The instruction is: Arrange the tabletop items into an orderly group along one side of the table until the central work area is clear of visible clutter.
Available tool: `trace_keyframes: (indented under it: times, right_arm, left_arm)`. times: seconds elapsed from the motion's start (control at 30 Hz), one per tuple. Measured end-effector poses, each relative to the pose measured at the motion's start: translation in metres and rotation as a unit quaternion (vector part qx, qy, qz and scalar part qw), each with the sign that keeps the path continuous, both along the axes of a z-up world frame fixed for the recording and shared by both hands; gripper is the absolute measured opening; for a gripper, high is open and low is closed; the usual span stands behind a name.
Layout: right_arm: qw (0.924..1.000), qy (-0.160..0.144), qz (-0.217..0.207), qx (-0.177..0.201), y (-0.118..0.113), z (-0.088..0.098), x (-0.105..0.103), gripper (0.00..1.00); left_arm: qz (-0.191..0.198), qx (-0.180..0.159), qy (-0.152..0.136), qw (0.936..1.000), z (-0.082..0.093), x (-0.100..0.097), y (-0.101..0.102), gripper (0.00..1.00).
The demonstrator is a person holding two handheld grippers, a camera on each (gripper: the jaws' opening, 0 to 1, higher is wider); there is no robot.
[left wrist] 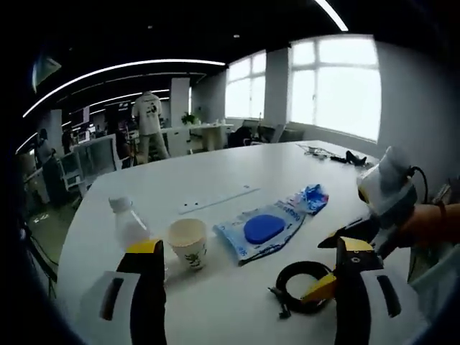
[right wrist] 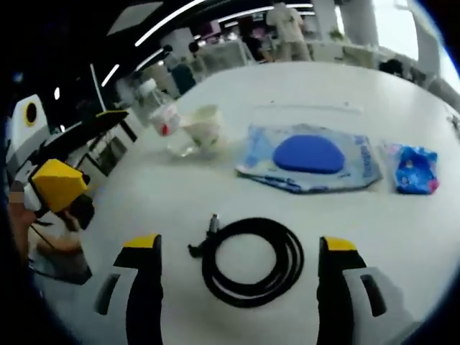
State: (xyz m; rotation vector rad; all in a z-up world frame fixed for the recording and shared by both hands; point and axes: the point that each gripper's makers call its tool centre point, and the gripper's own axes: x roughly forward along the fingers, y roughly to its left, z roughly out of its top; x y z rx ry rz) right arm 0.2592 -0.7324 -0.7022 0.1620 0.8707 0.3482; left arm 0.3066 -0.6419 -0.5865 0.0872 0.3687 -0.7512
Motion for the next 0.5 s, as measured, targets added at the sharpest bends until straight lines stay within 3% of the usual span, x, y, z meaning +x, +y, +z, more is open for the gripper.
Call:
trace_keyframes:
  times: [0.3,0.5]
  right_arm:
    - [0.9999,-0.005,0.003,0.009,0.024,-0.005,-0.004,0.81]
    - [0.9998,0.006,0.001,0.017,0.036,-0.014,-0.004,0.76]
  left_arm:
    - [0.011,0.002,-0.006,0.9999,0.009,-0.008,0.022,0.99]
    - [0.017,0.020,-0.007,0.9996,0.009,-0.011,0.036,0.98]
